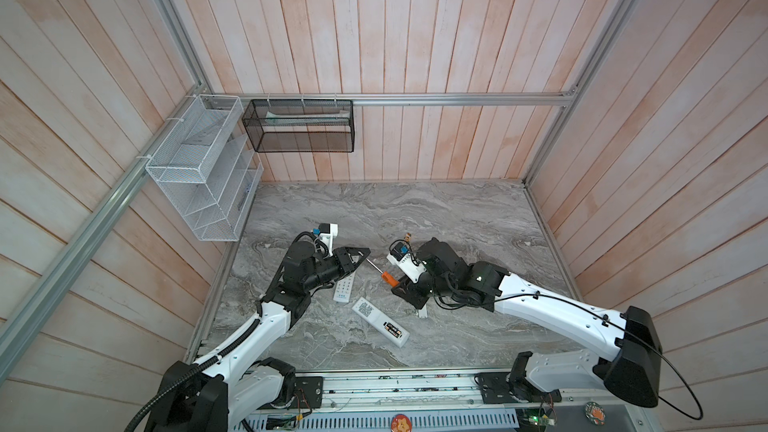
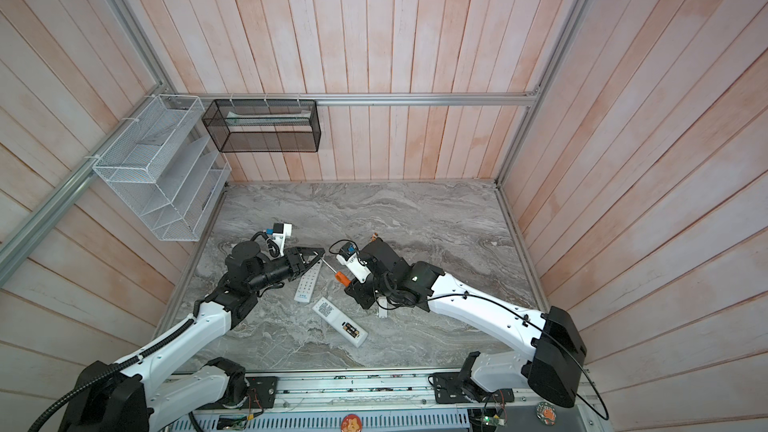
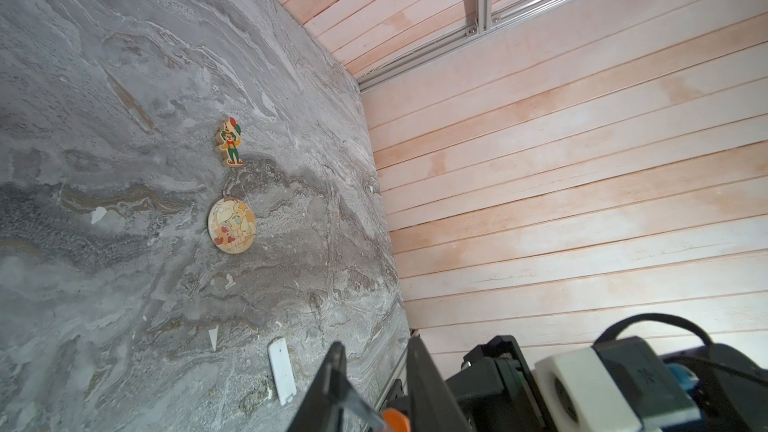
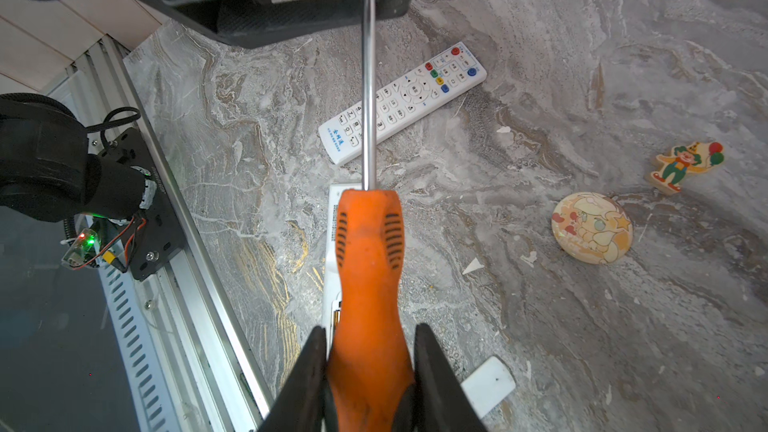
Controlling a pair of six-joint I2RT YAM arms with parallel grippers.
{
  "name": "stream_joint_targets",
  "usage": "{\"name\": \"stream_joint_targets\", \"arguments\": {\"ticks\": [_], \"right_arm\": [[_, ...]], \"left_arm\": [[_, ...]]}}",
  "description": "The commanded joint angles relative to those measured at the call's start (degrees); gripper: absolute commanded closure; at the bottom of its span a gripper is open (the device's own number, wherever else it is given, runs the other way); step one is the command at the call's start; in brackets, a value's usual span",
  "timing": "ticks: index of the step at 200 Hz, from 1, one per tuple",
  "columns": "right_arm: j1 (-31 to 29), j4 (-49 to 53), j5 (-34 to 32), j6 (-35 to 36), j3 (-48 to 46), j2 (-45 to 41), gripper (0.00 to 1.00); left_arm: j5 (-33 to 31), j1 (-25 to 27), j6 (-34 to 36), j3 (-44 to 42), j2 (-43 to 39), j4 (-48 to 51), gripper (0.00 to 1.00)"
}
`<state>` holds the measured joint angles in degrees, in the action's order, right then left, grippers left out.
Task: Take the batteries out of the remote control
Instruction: 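Lift the screwdriver with the right gripper while the left gripper rises open, then carry the screwdriver away with the right gripper while the left reaches toward the remote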
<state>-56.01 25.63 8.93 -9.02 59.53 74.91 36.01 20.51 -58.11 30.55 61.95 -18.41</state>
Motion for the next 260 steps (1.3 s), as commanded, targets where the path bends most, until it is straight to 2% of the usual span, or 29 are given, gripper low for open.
{"name": "stream_joint_targets", "arguments": {"ticks": [1, 18, 32, 46, 75, 82, 88, 97, 110, 121, 133, 152, 202, 260], "right_arm": [[-0.24, -0.93, 0.92, -0.56, 1.51, -0.9, 0.93], [-0.24, -1.13, 0.71, -0.65, 1.47, -0.99, 0.93], [-0.25, -1.52, 0.49, -0.94, 1.22, -0.94, 0.93], [-0.24, -2.36, 0.15, -1.13, 0.71, -0.98, 0.93], [-0.11, -5.95, -1.51, -2.62, -1.1, -2.26, 0.83], [0.05, -6.82, -2.12, -3.37, -1.51, -2.99, 0.78], [0.7, -7.6, -2.2, -4.37, -1.96, -3.91, 0.68], [2.98, -9.09, -1.15, -6.81, -2.97, -5.46, 0.46], [8.23, -13.49, 3.83, -12.5, -6.16, -8.85, 0.21], [12.63, -20.58, 10.27, -19.31, -11.34, -12.67, 0.09], [16.53, -30.83, 17.56, -27.21, -17.33, -16.04, 0.02], [18.69, -39.98, 23.3, -35.37, -22.34, -17.09, 0.02], [18.66, -54.06, 31.91, -44.35, -26.06, -12.39, 0.04], [15.93, -58.5, 34.23, -44.75, -22.19, -5.9, 0.21]], "left_arm": [[0.02, -0.27, 0.45, 0.76, 0.41, -2.24, 0.79], [-0.06, -0.21, 0.54, 0.89, 0.75, -1.89, 0.94], [-0.3, -0.27, 0.39, 0.99, 0.97, -1.86, 1.0], [-0.5, -0.28, 0.11, 0.93, 1.23, -2.35, 1.0], [-1.47, -0.3, -1.3, 1.22, 1.58, -3.16, 1.0], [-1.81, -0.3, -1.56, 1.38, 1.6, -2.85, 1.0], [-2.39, -0.3, -2.01, 1.44, 1.48, -2.49, 1.0], [-3.72, -0.35, -3.02, 1.37, 1.06, -2.16, 1.0], [-5.31, -0.54, -5.32, 0.76, 0.59, -3.28, 1.0], [-6.13, -0.62, -8.0, -0.02, 0.45, -6.08, 1.0], [-6.72, -0.65, -11.06, -0.79, 0.69, -9.6, 1.0], [-7.6, -0.65, -15.41, -1.77, 1.15, -15.2, 1.0], [-8.21, -0.65, -19.97, -1.63, 1.06, -19.47, 1.0], [-8.67, -0.39, -20.34, -2.04, 0.18, -18.69, 1.0]]}}
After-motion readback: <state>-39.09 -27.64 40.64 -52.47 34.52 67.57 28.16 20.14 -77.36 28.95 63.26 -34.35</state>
